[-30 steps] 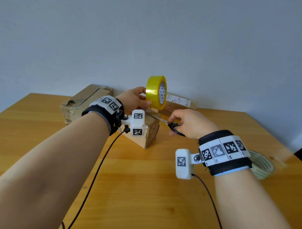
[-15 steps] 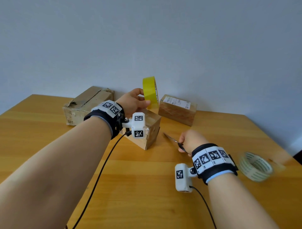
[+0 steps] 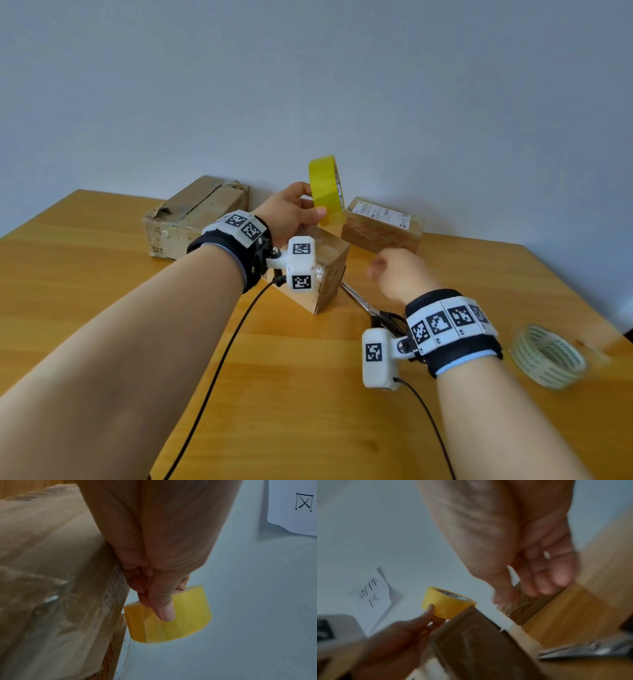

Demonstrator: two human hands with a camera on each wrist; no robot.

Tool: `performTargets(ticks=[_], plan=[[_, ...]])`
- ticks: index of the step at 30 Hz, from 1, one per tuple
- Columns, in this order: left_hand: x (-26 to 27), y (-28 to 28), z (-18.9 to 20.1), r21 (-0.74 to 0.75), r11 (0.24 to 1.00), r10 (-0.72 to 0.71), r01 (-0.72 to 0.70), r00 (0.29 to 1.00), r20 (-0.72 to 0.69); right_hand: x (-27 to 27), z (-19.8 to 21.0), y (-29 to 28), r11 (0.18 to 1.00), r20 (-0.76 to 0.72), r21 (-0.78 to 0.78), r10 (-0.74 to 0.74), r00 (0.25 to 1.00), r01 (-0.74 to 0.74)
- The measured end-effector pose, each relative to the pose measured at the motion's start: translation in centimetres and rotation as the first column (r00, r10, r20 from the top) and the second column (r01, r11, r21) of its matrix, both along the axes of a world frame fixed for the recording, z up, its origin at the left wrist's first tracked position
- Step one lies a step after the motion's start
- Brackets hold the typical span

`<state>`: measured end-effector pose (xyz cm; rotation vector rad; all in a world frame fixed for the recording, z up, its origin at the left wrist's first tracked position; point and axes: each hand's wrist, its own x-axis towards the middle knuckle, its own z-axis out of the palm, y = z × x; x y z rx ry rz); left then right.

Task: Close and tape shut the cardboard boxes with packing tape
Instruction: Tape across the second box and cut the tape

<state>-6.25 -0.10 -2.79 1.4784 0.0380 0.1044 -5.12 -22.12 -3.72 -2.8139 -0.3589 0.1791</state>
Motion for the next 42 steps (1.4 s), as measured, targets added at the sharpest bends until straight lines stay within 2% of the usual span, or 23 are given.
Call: performTargets(ticks=[1,3,6,9,10,13,15,17,21,25,29,31,33,36,39,42], plan=[[0.0,0.0,0.0,-0.006,1.0,-0.002,0.002,1.0,0.006,0.2,0.2,0.7,0.991,0.044,0.13,0.01,0.999,-0.015],[-0.1,0.1,-0.1,-0.014,1.0,-0.008,0.009,1.0,0.016,0.2,0.9,2.3,0.947,0.028,0.316,0.055,0.998,-0.061],[0.0,0.3,-0.2,-0.038,0.999,-0.014,0.015,0.999,0.033,0.4,0.7,4.5,0.923,-0.063,0.376,0.109,0.992,-0.078],[0.2,0.4,-0.5,-0.05,0.998,-0.023,0.026,0.998,0.054,0.9,0.0,5.4,0.859,-0.159,0.512,0.072,0.985,0.02],[0.2,0.4,-0.5,-0.049,0.999,-0.021,0.024,0.998,0.057,0.9,0.0,5.5,0.851,-0.154,0.525,0.064,0.986,0.027],[0.3,0.4,-0.6,-0.051,0.999,0.003,0.0,0.998,0.063,1.0,-0.1,5.0,0.835,-0.012,0.55,0.001,1.0,0.006],[0.3,0.4,-0.5,-0.067,0.998,0.012,-0.007,0.997,0.07,0.5,0.1,4.6,0.722,-0.019,0.69,-0.054,0.998,0.052],[0.2,0.5,-0.4,-0.091,0.996,0.019,-0.011,0.996,0.084,-0.3,0.7,4.8,0.6,-0.101,0.794,-0.038,0.994,0.104],[-0.4,-0.3,-0.1,-0.11,0.994,0.014,0.0,0.991,0.131,-0.7,1.9,5.7,0.595,-0.025,0.803,-0.006,1.0,0.024],[-1.1,-1.3,0.2,-0.176,0.982,-0.04,0.071,0.983,0.178,-0.8,2.6,5.4,0.527,0.027,0.85,-0.058,0.998,0.008],[-2.0,-2.3,1.3,-0.24,0.957,-0.116,0.161,0.974,0.192,-1.4,4.7,3.7,0.547,0.143,0.834,-0.076,0.987,-0.078],[-2.8,-2.7,1.5,-0.224,0.956,-0.155,0.19,0.974,0.163,-1.7,6.1,2.7,0.57,0.17,0.815,-0.068,0.983,-0.102],[-3.8,-2.7,1.8,-0.214,0.95,-0.211,0.226,0.973,0.092,-2.1,7.3,1.5,0.607,0.185,0.787,-0.061,0.981,-0.111],[-5.2,-2.5,2.8,-0.346,0.891,-0.331,0.294,0.942,-0.052,-3.1,8.6,0.0,0.681,0.235,0.709,0.013,0.972,-0.181],[-6.0,-3.8,4.4,-0.427,0.869,-0.341,0.252,0.929,-0.145,-4.3,9.5,-0.6,0.775,0.302,0.573,0.1,0.948,-0.265],[-6.1,-5.0,5.6,-0.402,0.9,-0.264,0.166,0.944,-0.2,-5.4,9.9,-1.1,0.795,0.27,0.565,0.076,0.96,-0.222]])
